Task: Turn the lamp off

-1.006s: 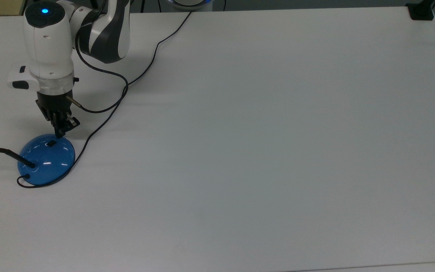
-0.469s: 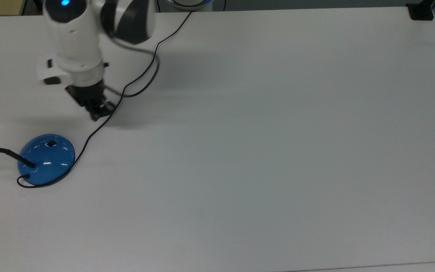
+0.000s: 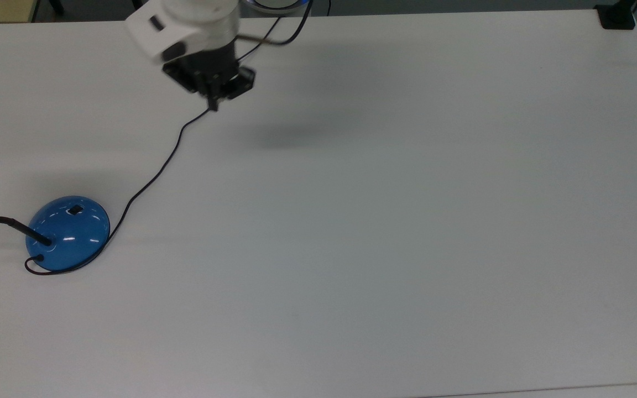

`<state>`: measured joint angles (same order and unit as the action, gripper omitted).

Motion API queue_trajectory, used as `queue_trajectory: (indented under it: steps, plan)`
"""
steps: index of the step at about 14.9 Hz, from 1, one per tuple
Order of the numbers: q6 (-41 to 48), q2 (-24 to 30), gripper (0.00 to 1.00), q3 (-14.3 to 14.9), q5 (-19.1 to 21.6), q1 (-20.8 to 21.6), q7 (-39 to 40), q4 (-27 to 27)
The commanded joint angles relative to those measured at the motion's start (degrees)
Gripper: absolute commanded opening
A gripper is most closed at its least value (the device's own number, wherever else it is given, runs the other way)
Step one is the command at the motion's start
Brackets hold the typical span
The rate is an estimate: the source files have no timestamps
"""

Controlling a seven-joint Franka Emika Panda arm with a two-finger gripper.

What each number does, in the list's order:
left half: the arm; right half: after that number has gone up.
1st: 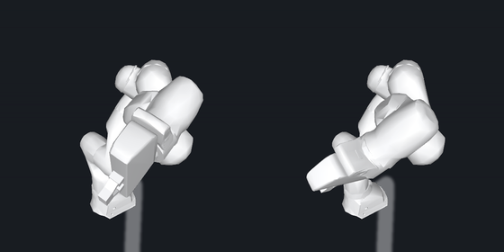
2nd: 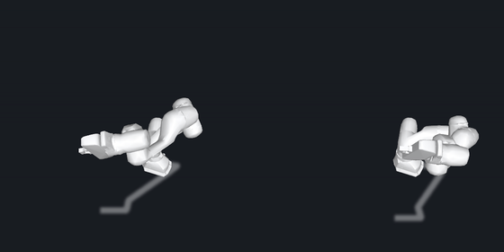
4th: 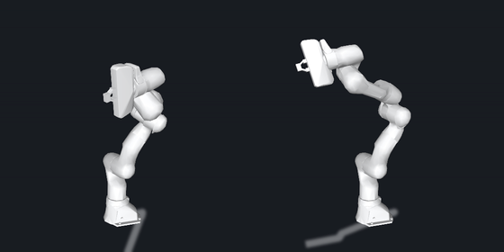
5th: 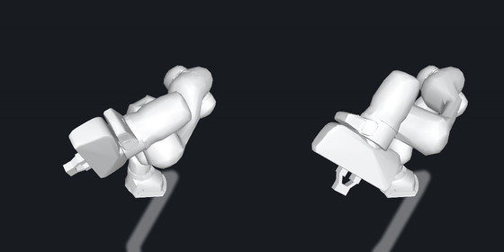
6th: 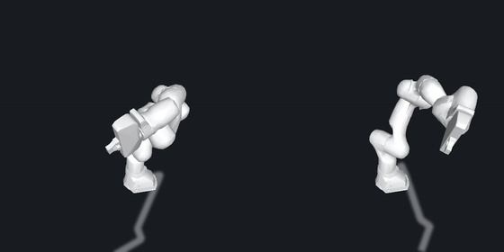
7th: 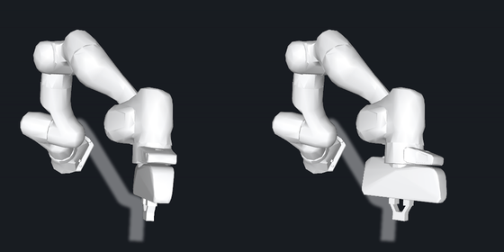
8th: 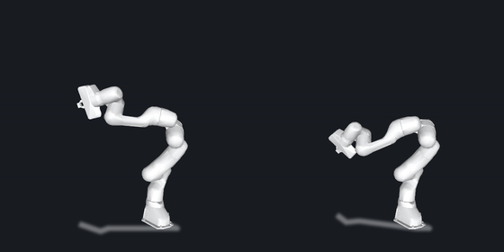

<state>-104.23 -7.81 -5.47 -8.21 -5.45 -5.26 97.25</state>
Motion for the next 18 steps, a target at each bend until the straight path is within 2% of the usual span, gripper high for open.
queue_trajectory:
  steps: [1,5,7,8,9,10,11,18]
  plan:
    - [7.01,1.57,0.00,-0.42,3.27,2.54,5.34,-4.24]
    - [7.46,2.27,0.06,-0.33,4.34,3.87,4.64,-4.96]
    - [7.55,2.45,0.23,1.59,4.26,7.01,3.33,-4.96]
    - [7.46,2.89,0.36,3.87,4.17,8.51,2.11,-4.70]
    - [7.46,3.15,0.55,5.28,4.17,9.66,2.01,-4.61]
    - [7.37,3.42,0.70,5.64,4.17,9.76,2.35,-4.61]
    - [7.46,3.59,1.00,5.65,4.17,9.50,2.36,-4.70]
    - [7.46,4.82,1.00,5.82,4.17,7.21,2.44,-5.05]
